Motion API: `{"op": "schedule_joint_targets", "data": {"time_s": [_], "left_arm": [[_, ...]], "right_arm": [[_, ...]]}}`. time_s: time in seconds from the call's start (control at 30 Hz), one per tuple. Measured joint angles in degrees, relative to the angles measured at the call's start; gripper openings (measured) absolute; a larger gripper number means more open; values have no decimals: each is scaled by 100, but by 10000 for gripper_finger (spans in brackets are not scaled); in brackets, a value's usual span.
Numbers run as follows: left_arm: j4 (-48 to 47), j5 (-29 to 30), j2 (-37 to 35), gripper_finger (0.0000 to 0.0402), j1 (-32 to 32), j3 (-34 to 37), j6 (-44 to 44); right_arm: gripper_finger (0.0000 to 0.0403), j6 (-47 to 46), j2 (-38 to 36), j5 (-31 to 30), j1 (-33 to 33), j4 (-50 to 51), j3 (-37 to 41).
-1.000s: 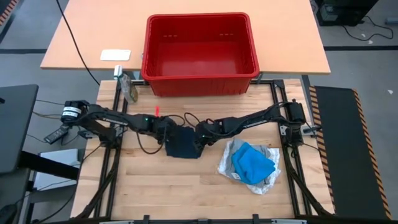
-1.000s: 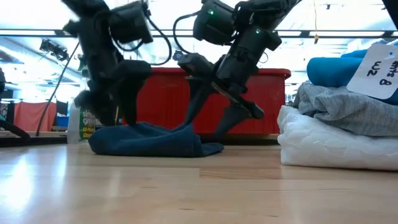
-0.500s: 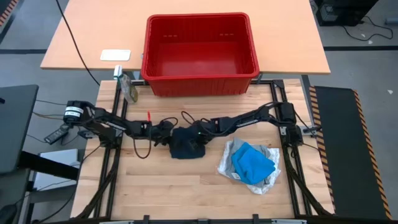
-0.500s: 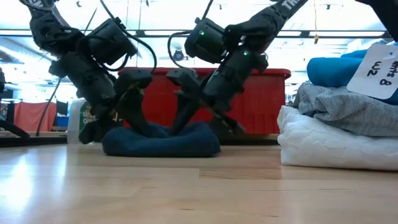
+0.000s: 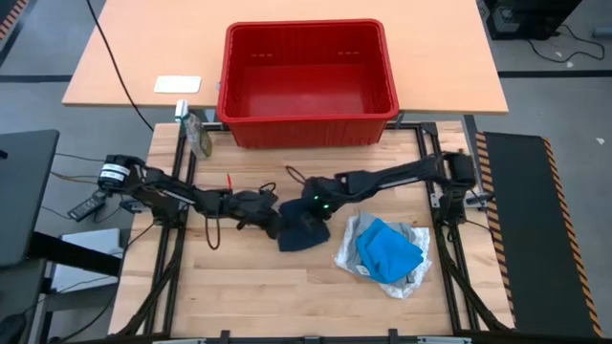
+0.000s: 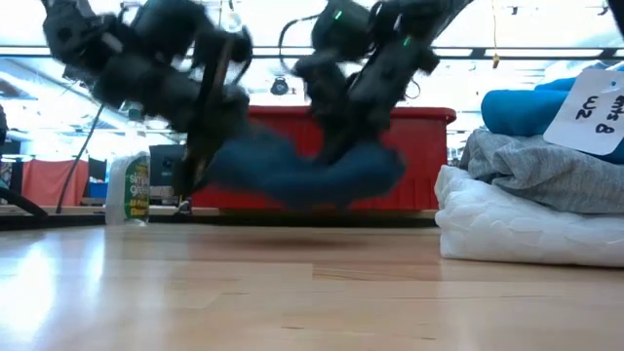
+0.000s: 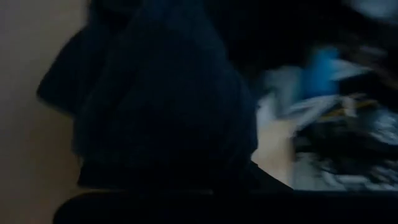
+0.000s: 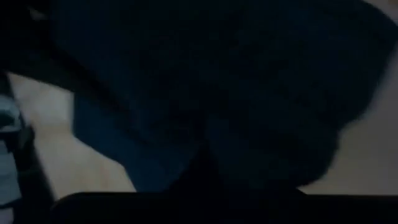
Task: Fold laundry
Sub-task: Stack the blue shorts on top of the light blue shorts
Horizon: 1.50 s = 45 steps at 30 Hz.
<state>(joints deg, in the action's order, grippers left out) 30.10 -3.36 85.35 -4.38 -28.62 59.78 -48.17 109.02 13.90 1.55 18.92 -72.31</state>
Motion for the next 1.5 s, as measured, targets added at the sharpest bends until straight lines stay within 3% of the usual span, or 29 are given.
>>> {"op": "schedule_joint_targets", "data": {"time_s": [0.2,0.3,0.47,0.7,0.83,1.03,1.2,1.33,1.5], "left_arm": [[-284,-160,-7,3,-297,-1510,-845],[-1334,-113,59,2,-369,-2595,-1495],[-2510,-129,901,1,-287,-4368,-2204],[-3000,-595,2740,1,-258,-6453,-2247],[-3307,-1021,3550,1,-254,-7480,-2226],[-4022,-1313,4211,5,-258,-8155,-2188],[-4506,-1081,4312,8,-209,-8159,-2191],[-4646,-981,4316,18,-144,-8161,-2170],[-4672,-828,4307,72,-114,-8163,-2197]], "right_arm": [[15,-295,-1590,46,-532,1762,-11],[15,-901,-2454,-66,-881,2301,-20],[15,-1765,-3439,-419,-1661,3151,-27],[14,-2627,-3695,-1377,-2760,4912,-11],[14,-3090,-3684,-1669,-3223,5179,63],[23,-3869,-3708,-1433,-3729,4389,1124],[58,-4482,-3710,-1841,-3823,3290,2135],[103,-4621,-3729,-1947,-3823,3127,2293],[174,-4551,-3773,-1947,-3832,3301,2098]]}}
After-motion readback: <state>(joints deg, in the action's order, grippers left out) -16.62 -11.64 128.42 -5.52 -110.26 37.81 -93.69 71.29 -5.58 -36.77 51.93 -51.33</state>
